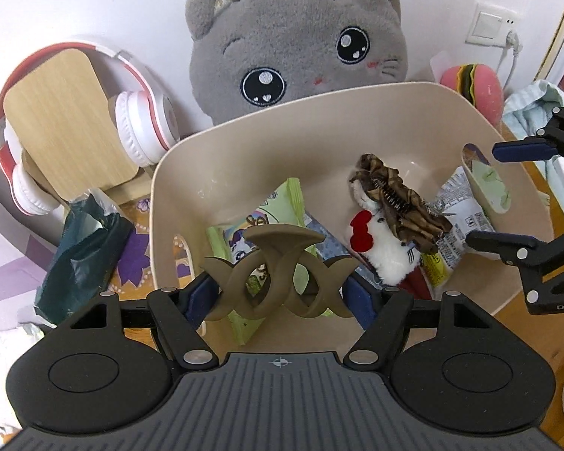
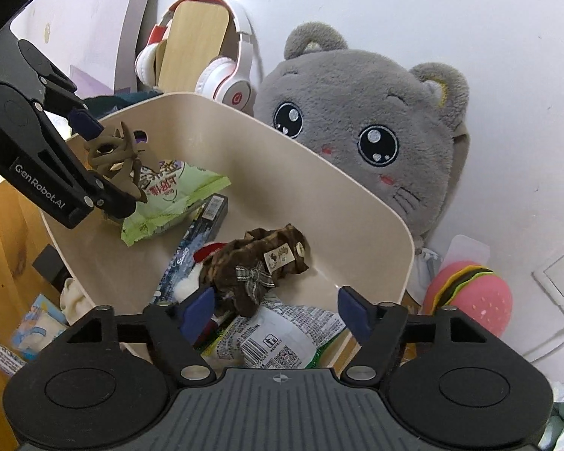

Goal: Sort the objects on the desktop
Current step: 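Open both grippers to drop the clip and cloth into the basket, then lower both grippers toward the black cube and the clear bread bag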

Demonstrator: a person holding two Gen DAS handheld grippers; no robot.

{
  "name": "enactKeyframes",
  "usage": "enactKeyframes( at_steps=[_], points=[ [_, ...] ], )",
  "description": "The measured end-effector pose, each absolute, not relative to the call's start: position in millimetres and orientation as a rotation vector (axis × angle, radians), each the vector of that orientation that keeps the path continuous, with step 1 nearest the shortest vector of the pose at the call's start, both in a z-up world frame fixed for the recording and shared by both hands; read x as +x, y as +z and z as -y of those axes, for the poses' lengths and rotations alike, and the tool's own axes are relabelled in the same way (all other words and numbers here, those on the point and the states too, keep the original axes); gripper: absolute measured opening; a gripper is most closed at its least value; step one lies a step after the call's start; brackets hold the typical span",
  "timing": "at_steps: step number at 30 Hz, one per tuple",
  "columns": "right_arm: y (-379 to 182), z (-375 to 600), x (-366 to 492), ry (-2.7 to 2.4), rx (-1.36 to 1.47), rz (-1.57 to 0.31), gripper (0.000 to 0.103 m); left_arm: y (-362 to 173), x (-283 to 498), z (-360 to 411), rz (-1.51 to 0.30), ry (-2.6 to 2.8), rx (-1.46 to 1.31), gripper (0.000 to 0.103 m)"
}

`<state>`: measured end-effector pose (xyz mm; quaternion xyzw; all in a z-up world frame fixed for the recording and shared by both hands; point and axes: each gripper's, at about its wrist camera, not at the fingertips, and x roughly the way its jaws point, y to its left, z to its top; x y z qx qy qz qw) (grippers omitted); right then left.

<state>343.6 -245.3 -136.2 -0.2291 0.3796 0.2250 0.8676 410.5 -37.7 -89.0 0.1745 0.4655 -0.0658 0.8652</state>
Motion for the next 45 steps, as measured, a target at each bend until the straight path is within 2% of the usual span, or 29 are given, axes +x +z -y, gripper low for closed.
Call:
enactKeyframes(
  at_steps=[4,6,9,20,23,30,34,45],
  points=[
    [-131,246,336,0.47,-0.481,-0.781,0.078,-87,409,37,-0.97,-0.128,0.384,0.075],
    [-130,246,333,0.468,-0.481,-0.778,0.078,-87,404,39,-0.945,-0.117,0.418,0.079],
    [-128,245,327,0.467,-0.481,-0.773,0.079,-83,399,39,-0.919,-0.114,0.426,0.081],
    [-116,239,312,0.471,-0.473,-0.745,0.08,-66,377,31,-0.871,-0.126,0.416,0.081],
    [-112,238,306,0.476,-0.457,-0.733,0.088,-63,369,26,-0.865,-0.133,0.415,0.081],
    [-109,232,284,0.512,-0.443,-0.717,0.09,-60,349,8,-0.865,-0.158,0.435,0.081],
    [-112,228,269,0.537,-0.445,-0.712,0.098,-64,338,-2,-0.883,-0.182,0.448,0.081],
    [-140,209,235,0.662,-0.547,-0.746,0.1,-90,313,-11,-0.916,-0.304,0.564,0.081]
  ],
)
